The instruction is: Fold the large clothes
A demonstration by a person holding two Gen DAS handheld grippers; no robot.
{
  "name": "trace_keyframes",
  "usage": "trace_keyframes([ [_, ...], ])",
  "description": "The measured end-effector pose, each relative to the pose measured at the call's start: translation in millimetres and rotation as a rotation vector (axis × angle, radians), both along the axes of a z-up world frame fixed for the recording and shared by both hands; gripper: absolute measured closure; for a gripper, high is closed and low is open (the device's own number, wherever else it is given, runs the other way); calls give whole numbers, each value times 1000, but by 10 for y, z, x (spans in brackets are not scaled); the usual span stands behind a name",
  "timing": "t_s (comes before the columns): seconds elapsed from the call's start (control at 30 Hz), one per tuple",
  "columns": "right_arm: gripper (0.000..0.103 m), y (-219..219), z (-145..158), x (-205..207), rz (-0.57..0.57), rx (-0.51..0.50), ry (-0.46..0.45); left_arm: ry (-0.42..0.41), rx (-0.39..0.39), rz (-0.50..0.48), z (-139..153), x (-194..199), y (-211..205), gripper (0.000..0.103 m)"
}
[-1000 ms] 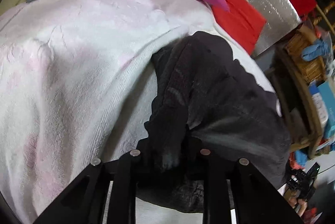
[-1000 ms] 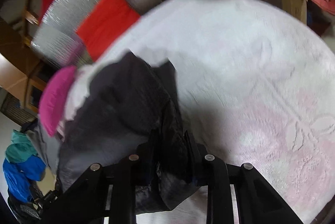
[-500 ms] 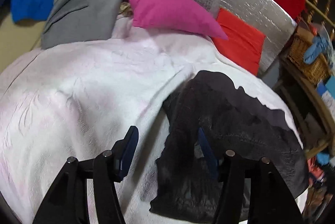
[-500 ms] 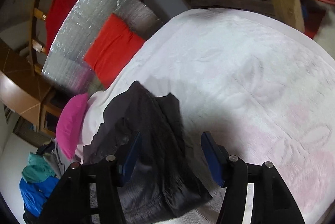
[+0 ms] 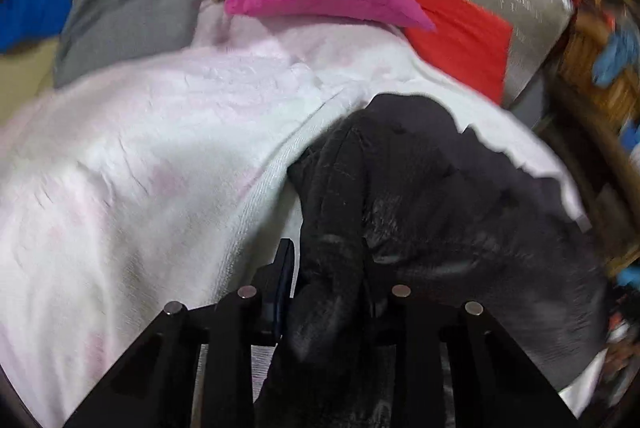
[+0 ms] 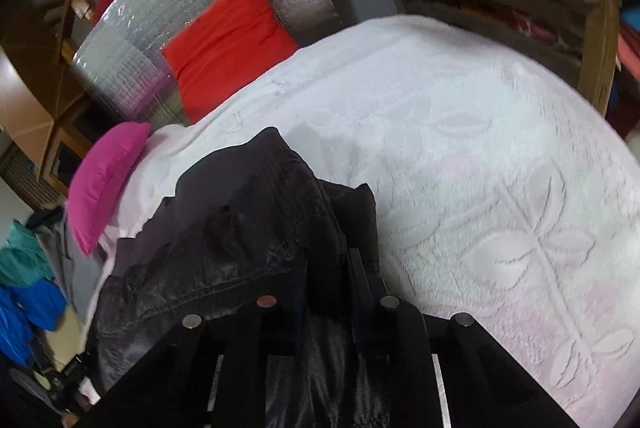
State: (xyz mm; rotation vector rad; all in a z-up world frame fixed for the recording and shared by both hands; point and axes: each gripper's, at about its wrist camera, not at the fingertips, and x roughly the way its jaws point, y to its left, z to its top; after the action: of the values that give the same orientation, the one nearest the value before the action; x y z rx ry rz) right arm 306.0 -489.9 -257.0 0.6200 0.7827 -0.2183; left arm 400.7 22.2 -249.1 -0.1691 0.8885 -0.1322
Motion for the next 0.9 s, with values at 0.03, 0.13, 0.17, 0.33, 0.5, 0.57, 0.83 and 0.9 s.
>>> trace_keyframes([
  [0.03, 84, 12, -43, 44, -3, -21, 28, -2, 38, -1, -17, -12, -55, 72],
  [0.13, 84, 26, -173, 119, -1, -25, 95, -15, 157, -5, -22, -32, -226, 72],
  [0.17, 84, 36, -128, 106, -4, -33, 80, -12, 143, 5, -6, -33, -209, 71],
  [0.33, 68, -20, 6, 31, -31, 20, 14, 5, 49, 63, 22, 6, -28, 58],
  [0.5, 37, -44, -36, 164, -45, 31, 16, -4, 119, 52, -2, 161, -120, 47],
  [0.57, 59, 37, -58, 270, -15, -22, 45, -21, 202, 34, -18, 201, -229, 47],
  [0.83, 81, 208, -32, 424, 9, -167, 75, -57, 352, 16, -20, 250, -416, 47],
  [0.9, 81, 170, -118, 469, 15, -156, 101, -54, 354, 16, -31, 265, -415, 47],
])
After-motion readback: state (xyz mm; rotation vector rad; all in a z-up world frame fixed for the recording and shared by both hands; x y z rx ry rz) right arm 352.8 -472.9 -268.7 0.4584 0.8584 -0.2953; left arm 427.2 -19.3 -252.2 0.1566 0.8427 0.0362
